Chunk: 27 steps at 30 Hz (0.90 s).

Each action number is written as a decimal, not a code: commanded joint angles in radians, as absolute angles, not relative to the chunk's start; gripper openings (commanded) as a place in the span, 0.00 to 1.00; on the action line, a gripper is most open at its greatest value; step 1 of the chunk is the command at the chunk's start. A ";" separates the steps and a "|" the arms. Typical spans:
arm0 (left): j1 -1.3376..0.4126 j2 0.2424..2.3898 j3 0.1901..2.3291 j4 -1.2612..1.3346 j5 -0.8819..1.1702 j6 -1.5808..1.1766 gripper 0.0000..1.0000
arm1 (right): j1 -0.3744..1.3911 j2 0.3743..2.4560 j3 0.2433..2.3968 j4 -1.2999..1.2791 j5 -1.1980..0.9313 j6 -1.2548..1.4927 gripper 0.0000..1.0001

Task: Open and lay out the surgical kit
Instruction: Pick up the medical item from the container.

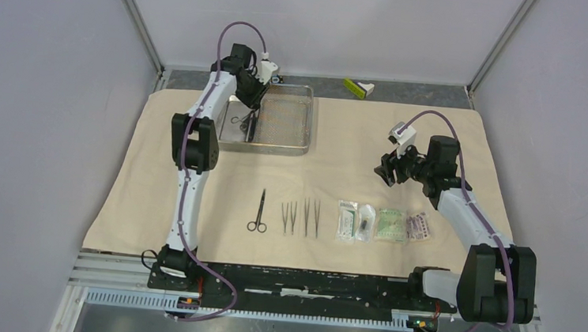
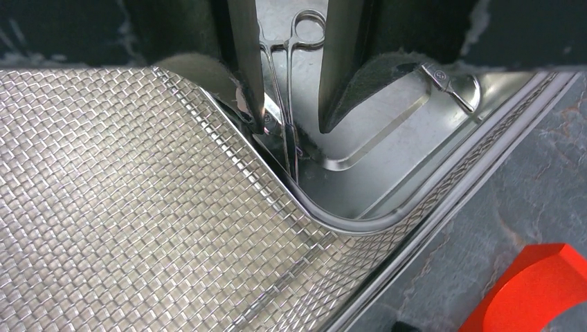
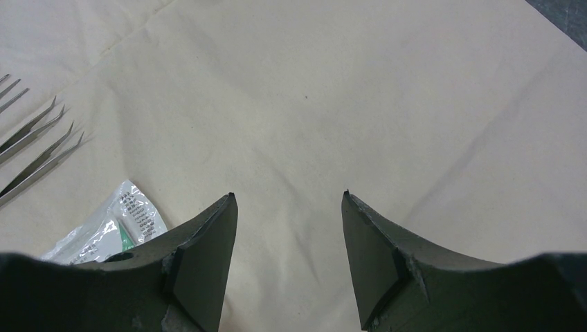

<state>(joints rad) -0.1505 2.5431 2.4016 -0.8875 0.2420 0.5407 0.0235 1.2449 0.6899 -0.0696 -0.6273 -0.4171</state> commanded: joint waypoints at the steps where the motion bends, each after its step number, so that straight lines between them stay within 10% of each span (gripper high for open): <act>1: -0.160 2.553 2.419 -0.879 0.266 0.592 0.42 | 0.018 1.253 0.713 -0.050 -0.623 -0.428 0.64; 17: -0.161 2.610 2.439 -0.914 0.222 0.620 0.38 | 0.017 1.260 0.715 -0.052 -0.626 -0.428 0.64; 27: -0.163 2.629 2.449 -0.914 0.140 0.629 0.08 | 0.017 1.258 0.718 -0.052 -0.630 -0.425 0.64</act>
